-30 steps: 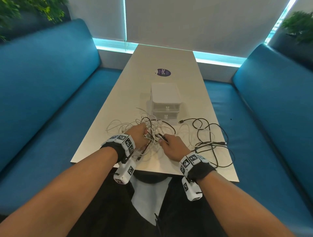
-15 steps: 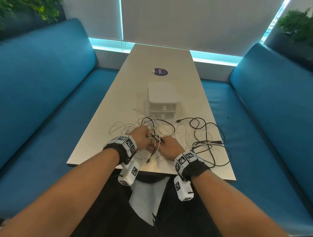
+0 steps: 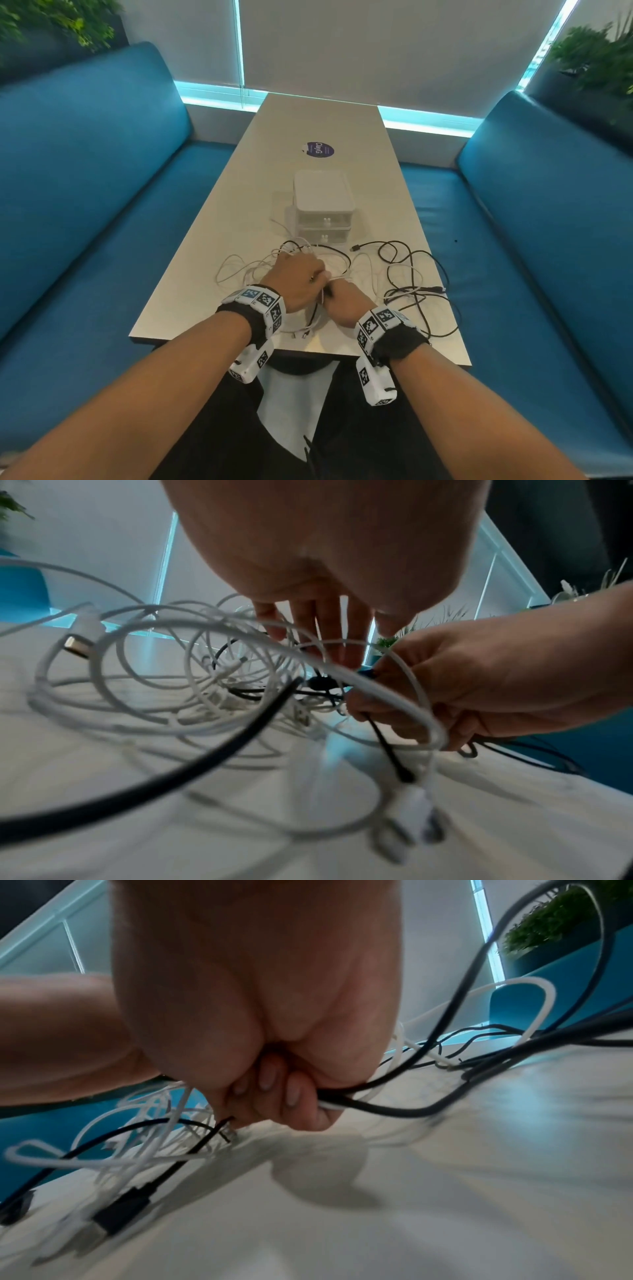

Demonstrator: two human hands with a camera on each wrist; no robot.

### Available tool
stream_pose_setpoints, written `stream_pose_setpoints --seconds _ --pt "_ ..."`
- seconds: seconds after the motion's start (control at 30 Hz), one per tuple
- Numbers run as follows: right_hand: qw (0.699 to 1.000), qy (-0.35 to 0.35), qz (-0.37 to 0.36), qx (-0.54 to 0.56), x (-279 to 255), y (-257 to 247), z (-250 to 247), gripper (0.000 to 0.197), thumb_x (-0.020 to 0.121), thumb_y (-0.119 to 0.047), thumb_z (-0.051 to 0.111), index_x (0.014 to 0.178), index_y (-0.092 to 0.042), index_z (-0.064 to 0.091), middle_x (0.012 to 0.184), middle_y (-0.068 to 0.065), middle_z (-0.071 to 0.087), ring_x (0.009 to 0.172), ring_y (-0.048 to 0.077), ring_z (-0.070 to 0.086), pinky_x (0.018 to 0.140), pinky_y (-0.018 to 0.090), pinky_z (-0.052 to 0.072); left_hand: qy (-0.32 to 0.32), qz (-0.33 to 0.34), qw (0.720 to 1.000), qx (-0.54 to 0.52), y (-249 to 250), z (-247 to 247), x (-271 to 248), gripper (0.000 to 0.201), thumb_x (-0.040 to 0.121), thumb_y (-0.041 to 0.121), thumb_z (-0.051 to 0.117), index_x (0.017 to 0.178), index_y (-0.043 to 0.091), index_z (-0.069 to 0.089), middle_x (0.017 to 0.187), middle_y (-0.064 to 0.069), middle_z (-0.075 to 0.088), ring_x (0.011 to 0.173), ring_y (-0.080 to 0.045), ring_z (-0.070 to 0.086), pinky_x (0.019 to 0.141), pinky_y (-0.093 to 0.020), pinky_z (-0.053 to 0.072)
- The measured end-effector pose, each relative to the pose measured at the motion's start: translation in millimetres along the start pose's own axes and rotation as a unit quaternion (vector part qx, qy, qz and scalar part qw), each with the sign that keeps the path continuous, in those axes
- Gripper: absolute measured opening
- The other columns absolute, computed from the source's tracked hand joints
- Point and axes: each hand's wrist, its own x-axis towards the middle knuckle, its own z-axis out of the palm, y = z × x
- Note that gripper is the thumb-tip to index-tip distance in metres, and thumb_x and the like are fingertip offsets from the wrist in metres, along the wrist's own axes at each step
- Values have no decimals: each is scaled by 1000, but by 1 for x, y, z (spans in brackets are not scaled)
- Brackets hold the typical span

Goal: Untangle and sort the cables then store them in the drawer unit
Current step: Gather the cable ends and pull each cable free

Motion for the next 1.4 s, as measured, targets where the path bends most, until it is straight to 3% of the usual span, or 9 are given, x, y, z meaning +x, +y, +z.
stream_pose_setpoints --seconds 0.17,0.3,0.6,0.77,0.97,1.03,1.23,1.3,1.4 --pt "999 4 46 15 4 9 -2 32 99 -36 48 107 -8 62 99 12 66 89 28 64 68 34 47 -7 -46 995 85 -13 -3 -2 11 88 30 55 97 26 51 97 6 56 100 -21 51 98 -43 33" --pt "999 25 37 17 4 6 -6 29 98 -37 49 105 -11 62 95 8 66 84 23 63 64 32 46 -59 -49 980 183 -14 -6 -2 52 83 18 58 130 38 48 119 1 50 116 -23 47 101 -45 30" --pt "998 25 51 19 1 14 -21 32 102 -39 42 103 -11 58 97 8 62 83 22 59 60 30 38 -77 -58 959 266 -19 -2 -4 50 87 21 56 135 36 49 132 -2 47 125 -29 40 103 -46 28" --pt "996 57 71 6 4 18 -25 37 105 -38 36 111 -6 55 107 14 63 95 30 60 74 35 42 -85 -72 953 280 -24 -7 -5 46 87 19 56 132 30 52 133 -3 49 126 -30 40 105 -48 27" --pt "989 93 114 2 4 32 -33 36 106 -34 35 121 -5 51 116 19 63 103 35 60 74 34 40 -108 -70 938 321 -27 -15 -7 52 85 18 59 136 20 48 136 -4 46 129 -30 37 109 -49 25" --pt "992 75 105 -15 1 35 -33 35 106 -34 37 122 -7 50 115 18 63 102 34 61 75 35 42 -72 -74 946 306 -23 -16 -6 51 86 18 58 136 17 46 135 -6 47 127 -30 39 107 -47 27" --pt "994 88 65 -14 0 29 -31 28 103 -35 44 113 -11 54 105 15 65 90 32 62 72 36 46 203 -87 965 143 8 -25 4 46 68 2 44 113 9 52 109 -11 55 97 -30 48 85 -41 39" --pt "994 96 58 -8 0 25 -32 21 102 -32 46 101 -13 54 101 16 66 84 30 59 68 34 40 202 -25 976 75 18 -25 9 52 69 -4 43 119 8 53 114 -10 55 102 -29 48 90 -38 37" --pt "993 108 53 2 0 22 -34 20 102 -29 47 100 -11 56 100 15 65 90 33 60 68 32 36 98 -19 995 -7 32 -15 17 37 85 1 50 121 12 51 117 -6 58 103 -27 52 92 -38 44"
